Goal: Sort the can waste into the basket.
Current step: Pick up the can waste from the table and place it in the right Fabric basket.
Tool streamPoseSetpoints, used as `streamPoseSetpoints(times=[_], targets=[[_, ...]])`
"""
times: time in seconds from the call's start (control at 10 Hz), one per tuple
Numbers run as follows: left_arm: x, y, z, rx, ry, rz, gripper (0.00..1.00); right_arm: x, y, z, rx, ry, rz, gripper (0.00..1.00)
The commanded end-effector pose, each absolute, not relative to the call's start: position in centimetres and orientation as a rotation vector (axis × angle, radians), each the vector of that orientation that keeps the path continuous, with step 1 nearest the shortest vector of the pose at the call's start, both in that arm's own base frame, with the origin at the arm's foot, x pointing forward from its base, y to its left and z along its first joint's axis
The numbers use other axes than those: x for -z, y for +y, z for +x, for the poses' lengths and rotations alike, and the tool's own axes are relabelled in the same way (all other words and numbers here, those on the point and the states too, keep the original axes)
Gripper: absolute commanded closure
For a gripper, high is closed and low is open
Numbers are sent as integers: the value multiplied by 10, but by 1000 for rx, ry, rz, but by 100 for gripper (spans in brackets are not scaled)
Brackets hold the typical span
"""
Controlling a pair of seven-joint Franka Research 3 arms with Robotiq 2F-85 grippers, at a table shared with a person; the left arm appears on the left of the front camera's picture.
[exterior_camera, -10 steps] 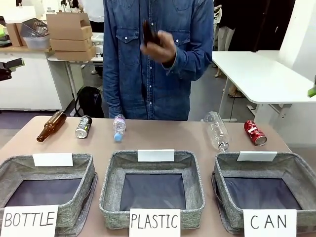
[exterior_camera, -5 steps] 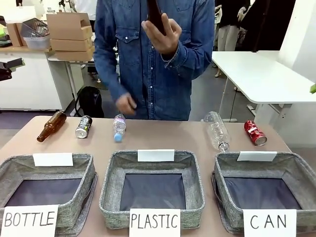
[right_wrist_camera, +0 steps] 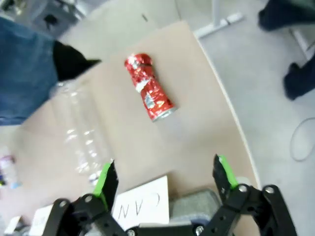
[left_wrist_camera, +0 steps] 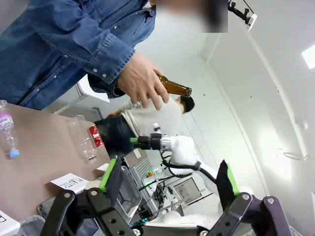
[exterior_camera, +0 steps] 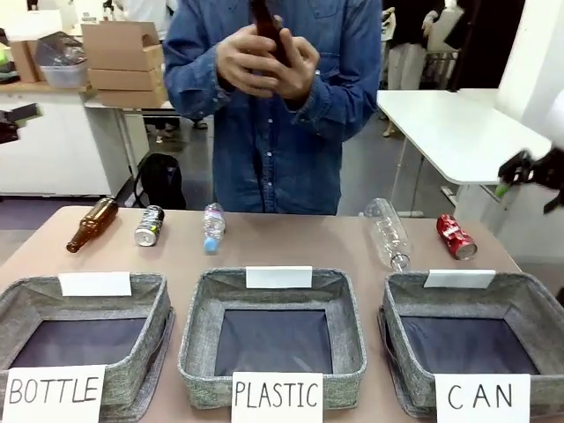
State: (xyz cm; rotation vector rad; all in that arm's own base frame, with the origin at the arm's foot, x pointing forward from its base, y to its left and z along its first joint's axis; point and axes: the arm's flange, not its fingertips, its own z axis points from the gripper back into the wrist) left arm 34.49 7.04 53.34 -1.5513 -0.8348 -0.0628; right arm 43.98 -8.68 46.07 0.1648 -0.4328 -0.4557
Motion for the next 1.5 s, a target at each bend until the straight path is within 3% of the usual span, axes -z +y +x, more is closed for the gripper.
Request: streamPoseSetpoints(times=[0.0,0.4,0.5,0.7,1.2,1.3,1.4], targets=[[-572,76,316,214,-794,-1511,0,-441,-90,506,502,-353,136,0],[-637,109,236,628,-645,-1375,0,-375,-89,581,495,-311,177,0],[-635,108,234,642,-605,-1445,0,-357,-84,599,454,-269,198,0],[-636,94,234,521,-647,-1353,0,-331,-81,621,408,-185,138,0],[-636,94,234,521,-647,-1353,0,-323,-74,621,327,-106,95,0],[-636,94,234,521,-647,-1353,0,-327,-72,619,305,-85,119,41],[-636,94,234,521,-647,-1353,0,-329,-71,618,290,-74,114,59]])
